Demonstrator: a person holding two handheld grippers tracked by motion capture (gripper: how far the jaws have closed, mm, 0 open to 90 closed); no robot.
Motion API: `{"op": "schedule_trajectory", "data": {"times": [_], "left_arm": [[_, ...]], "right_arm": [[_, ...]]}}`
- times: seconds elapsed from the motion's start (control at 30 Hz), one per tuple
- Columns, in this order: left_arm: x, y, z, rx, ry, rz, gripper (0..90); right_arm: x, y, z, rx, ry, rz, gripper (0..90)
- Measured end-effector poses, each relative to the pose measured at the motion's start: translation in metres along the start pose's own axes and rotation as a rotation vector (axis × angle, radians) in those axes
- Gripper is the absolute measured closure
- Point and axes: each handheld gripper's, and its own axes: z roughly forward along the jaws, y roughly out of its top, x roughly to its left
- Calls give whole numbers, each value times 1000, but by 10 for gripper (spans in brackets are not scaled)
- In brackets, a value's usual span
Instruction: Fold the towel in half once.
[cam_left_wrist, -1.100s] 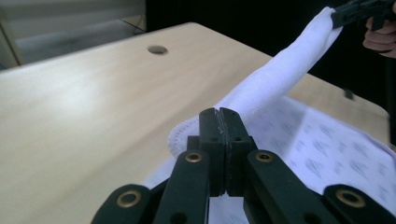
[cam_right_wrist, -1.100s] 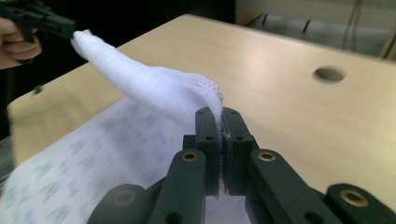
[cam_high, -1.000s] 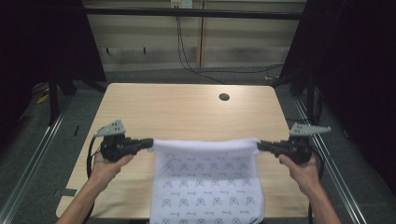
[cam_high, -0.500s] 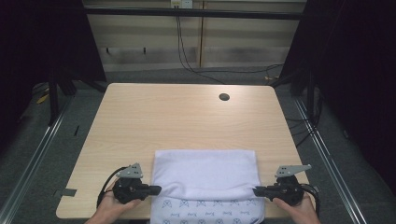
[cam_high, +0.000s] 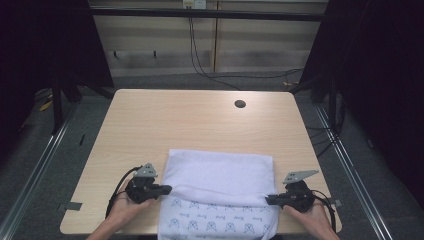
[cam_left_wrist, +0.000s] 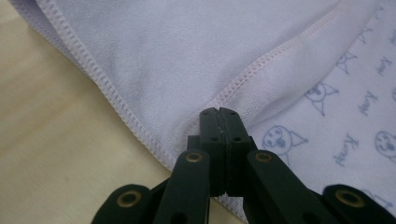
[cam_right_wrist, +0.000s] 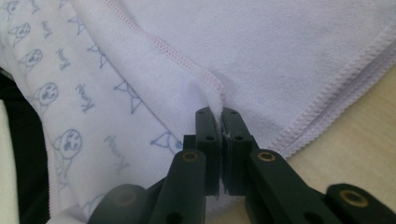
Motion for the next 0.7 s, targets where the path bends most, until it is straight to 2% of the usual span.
{"op": "schedule_trajectory", "data": {"times": [0.07,0.1,0.13,0.33,0.37,0.47,0.57,0.67,0.7], "left_arm": [[10,8,5,-5,30,-6,896],[10,8,5,-5,30,-6,896],[17,13,8,-13,40,-20,896],[33,26,17,-22,77,-32,896],[34,28,18,-28,89,-34,896],[41,32,21,-33,89,-48,896],[46,36,24,-41,116,-45,896],[55,39,25,-52,117,-65,896],[58,40,25,-43,131,-58,896]], "right_arm": [[-5,5,3,-6,-7,7,878],[-5,5,3,-6,-7,7,878],[-10,11,5,-2,-24,7,878],[-24,28,12,-2,-65,15,877],[-27,30,13,-1,-80,5,877],[-32,37,15,3,-106,13,877],[-39,45,20,-6,-121,20,877],[-47,54,25,-7,-132,25,877],[-49,58,27,-8,-136,30,877]]}}
